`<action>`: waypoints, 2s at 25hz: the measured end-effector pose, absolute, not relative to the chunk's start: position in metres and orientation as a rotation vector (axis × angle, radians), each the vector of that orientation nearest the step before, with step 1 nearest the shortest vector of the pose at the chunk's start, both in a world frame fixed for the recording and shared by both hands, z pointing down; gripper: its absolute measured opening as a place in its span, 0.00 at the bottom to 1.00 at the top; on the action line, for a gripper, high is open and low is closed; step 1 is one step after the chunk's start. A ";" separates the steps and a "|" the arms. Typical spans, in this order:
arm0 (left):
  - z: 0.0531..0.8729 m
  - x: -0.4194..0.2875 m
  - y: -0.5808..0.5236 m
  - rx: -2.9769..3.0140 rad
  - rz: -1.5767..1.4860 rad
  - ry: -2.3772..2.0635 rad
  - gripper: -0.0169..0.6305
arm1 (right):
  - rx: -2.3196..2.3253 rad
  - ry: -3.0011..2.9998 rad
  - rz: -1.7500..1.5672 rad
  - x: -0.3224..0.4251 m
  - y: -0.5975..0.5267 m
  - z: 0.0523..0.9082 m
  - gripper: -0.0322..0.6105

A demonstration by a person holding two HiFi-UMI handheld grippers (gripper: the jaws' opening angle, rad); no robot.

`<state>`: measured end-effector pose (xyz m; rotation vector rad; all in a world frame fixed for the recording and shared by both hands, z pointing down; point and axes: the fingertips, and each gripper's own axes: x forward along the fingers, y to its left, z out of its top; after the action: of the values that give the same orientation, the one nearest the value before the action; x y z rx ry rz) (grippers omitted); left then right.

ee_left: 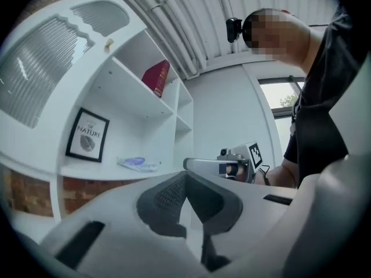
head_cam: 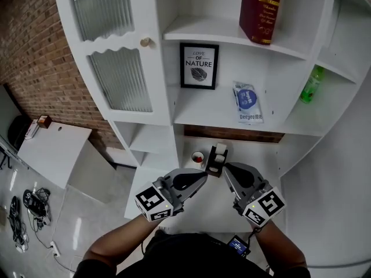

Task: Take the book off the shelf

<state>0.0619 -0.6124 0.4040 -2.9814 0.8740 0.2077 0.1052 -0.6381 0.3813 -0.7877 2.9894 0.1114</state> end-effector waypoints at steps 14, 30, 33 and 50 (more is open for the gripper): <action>0.225 0.072 -0.661 -2.812 0.185 0.489 0.04 | -0.901 2.771 0.612 0.106 -0.664 0.166 0.08; 0.079 0.077 -0.678 -2.627 0.180 0.259 0.04 | -1.343 2.582 0.667 0.130 -0.746 0.018 0.35; 0.066 0.072 -0.685 -2.611 0.196 0.260 0.04 | -1.433 2.556 0.615 0.137 -0.765 0.014 0.43; 0.060 0.076 -0.700 -2.659 0.143 0.188 0.04 | -1.593 2.602 0.395 0.125 -0.836 0.010 0.50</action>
<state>0.0763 -0.7005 0.0603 -2.6591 0.1883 0.1435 0.1247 -0.8361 0.0101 -1.5931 2.6016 0.3946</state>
